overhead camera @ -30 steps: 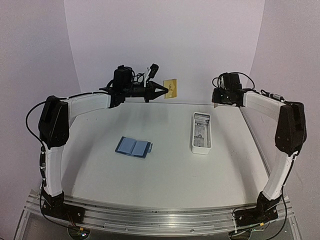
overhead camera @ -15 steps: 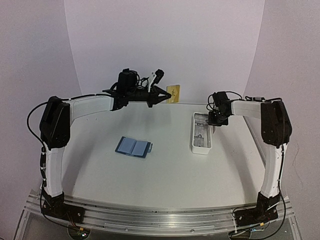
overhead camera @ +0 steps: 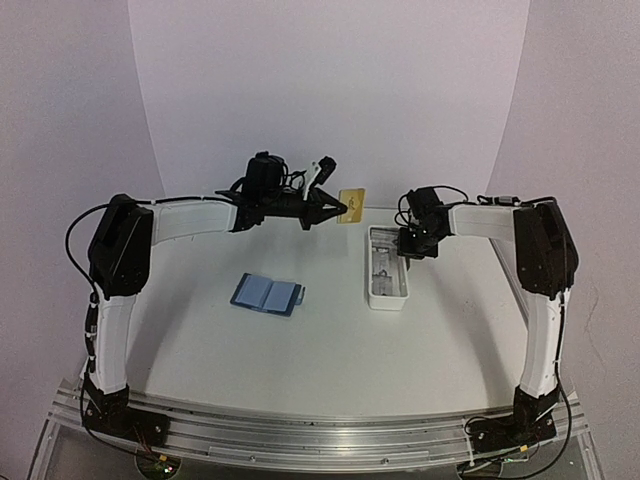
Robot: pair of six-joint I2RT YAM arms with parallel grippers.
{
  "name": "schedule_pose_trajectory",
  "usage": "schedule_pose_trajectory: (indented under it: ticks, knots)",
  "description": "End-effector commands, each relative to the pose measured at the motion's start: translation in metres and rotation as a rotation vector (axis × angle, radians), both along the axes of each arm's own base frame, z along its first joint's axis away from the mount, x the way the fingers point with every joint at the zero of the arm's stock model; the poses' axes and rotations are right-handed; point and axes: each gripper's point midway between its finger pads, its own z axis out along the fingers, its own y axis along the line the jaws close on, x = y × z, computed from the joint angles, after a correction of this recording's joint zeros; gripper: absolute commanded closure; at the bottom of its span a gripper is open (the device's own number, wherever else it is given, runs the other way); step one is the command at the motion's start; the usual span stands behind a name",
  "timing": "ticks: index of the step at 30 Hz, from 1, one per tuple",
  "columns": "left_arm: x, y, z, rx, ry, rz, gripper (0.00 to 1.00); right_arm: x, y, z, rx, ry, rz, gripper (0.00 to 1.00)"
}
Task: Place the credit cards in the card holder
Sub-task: Place the credit card in the storage box.
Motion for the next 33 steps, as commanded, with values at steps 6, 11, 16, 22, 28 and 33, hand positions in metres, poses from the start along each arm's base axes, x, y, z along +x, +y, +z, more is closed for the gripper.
schedule_pose_trajectory:
  ticks: [6,11,16,22,28,33]
  knots:
    - [-0.009,-0.031,-0.031,0.019,-0.086,-0.063,1.0,-0.034,0.064,0.039,0.13,-0.031,0.054,1.0]
    - [0.015,-0.044,-0.051,0.02,-0.09,-0.024,1.0,-0.031,0.074,0.041,0.139,-0.042,0.108,1.0]
    - [0.037,-0.057,-0.057,-0.004,0.149,0.088,1.0,-0.028,0.073,0.056,0.128,-0.079,0.122,1.0]
    - [0.023,-0.048,-0.058,0.054,0.635,0.186,1.0,-0.031,0.06,0.074,0.079,-0.13,0.116,1.0]
    - [0.006,-0.037,-0.074,0.169,0.801,0.241,1.0,-0.027,0.061,0.086,0.078,-0.157,0.115,1.0]
    - [-0.015,-0.042,-0.076,0.2,0.876,0.233,1.0,-0.025,0.055,0.094,0.051,-0.174,0.099,1.0]
